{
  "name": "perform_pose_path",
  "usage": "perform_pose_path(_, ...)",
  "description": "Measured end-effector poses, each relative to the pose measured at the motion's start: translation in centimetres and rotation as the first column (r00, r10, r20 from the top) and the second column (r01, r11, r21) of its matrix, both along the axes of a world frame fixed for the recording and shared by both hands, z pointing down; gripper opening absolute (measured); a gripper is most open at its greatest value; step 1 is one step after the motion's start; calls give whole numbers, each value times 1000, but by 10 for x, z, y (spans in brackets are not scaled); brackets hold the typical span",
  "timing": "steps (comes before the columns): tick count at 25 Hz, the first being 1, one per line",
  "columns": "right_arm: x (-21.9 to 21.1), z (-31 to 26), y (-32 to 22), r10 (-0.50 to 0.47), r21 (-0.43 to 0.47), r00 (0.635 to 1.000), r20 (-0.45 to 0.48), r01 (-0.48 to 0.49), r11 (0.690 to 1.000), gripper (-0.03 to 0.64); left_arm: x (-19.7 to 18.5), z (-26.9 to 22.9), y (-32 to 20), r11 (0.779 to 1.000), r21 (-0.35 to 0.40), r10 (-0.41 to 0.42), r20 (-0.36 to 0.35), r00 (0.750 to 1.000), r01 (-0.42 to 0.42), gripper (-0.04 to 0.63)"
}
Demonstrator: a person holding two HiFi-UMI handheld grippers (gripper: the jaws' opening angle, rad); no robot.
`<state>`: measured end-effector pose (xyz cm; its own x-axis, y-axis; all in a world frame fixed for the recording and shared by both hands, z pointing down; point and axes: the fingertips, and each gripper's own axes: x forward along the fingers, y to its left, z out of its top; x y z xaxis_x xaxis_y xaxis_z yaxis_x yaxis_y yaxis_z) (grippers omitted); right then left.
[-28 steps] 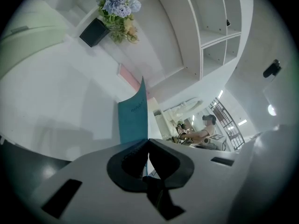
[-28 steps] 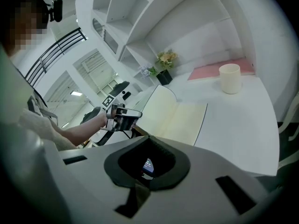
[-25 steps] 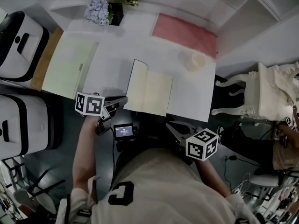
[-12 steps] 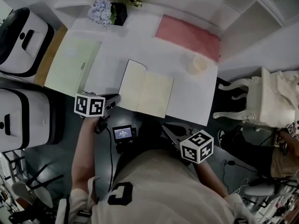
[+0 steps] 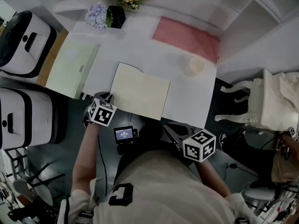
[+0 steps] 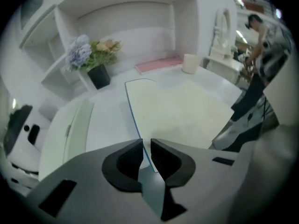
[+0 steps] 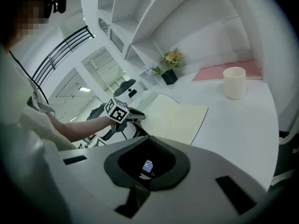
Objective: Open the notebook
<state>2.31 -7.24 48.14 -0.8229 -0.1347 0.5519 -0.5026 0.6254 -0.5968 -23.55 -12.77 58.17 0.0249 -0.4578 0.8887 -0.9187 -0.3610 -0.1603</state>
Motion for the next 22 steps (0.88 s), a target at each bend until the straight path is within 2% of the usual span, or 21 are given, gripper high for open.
perform_pose_path(2,3,0,-1,-4,2,1000,4,4,1000,14,7,1,3,997,36,64,57,996,-66,43)
perform_pose_path(5,10,0,-4,-1,9,1000,5,1,1000,14,21,-3,7,992,56,108,57,993,-111,42)
perform_pose_path(6,12,1,-5,4,6,1000,6,-4,1000,13,25,-2,9,989,48,136,76,988,-140,42)
perform_pose_path(8,16,2,-5,6,0,1000,13,-6,1000,14,27,2,11,975,17,214,163,963,-219,41)
perform_pose_path(11,16,2,-3,-13,2,1000,21,13,1000,13,27,3,8,945,-14,316,291,903,-326,43)
perform_pose_path(12,15,1,-3,-23,5,999,22,23,1000,14,30,-1,7,937,-3,333,302,893,-349,43)
perform_pose_path(13,15,1,-2,-31,8,999,23,30,1000,14,36,-7,6,932,18,340,293,894,-361,41)
perform_pose_path(15,18,2,-2,-36,8,999,24,36,999,14,45,-16,7,931,45,340,251,906,-362,31)
perform_pose_path(16,19,2,-3,-35,6,999,26,35,999,14,45,-16,9,931,35,343,251,905,-363,29)
perform_pose_path(19,22,3,-3,-36,3,999,33,36,999,13,31,-4,15,929,-45,361,327,873,-367,29)
perform_pose_path(20,23,3,-2,-40,5,999,35,40,999,14,30,-3,15,930,-44,357,337,871,-365,29)
perform_pose_path(22,25,3,-1,-48,7,998,38,48,999,14,39,-10,14,930,9,344,330,879,-367,29)
